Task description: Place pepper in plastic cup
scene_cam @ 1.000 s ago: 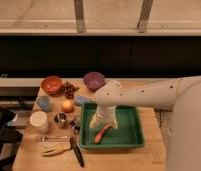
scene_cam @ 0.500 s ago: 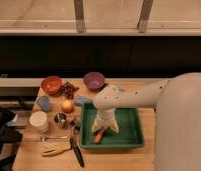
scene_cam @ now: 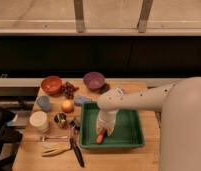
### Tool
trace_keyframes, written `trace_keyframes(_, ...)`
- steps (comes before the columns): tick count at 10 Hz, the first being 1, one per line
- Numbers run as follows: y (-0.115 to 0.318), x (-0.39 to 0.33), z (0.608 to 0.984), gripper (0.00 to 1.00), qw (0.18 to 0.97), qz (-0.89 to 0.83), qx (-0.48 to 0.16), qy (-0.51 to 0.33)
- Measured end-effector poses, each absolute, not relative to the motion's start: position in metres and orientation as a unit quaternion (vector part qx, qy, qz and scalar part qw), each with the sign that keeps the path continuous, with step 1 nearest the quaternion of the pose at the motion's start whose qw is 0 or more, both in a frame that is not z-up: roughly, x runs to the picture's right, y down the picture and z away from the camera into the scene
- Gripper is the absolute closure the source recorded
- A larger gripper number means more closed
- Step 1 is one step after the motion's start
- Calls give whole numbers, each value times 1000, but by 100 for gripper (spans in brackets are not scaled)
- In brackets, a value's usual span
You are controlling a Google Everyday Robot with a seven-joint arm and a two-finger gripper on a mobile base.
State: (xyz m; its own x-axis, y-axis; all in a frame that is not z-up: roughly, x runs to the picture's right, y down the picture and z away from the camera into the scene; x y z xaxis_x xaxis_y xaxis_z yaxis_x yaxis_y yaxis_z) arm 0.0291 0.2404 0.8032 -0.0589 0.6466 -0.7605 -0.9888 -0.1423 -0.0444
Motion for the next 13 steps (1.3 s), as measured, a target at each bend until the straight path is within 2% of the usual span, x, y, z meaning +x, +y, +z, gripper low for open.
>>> trace_keyframes(2,238,25,804,86,602,679,-337,252)
trace_keyframes(4,232,23,802,99,606,677,-337,245)
trace_keyframes(6,206,23,789,100,620,679,-323,224)
trace_keyframes(10,124,7,735,100,669,667,-280,170)
trace_keyframes(13,68,-36,717,100,711,642,-259,124)
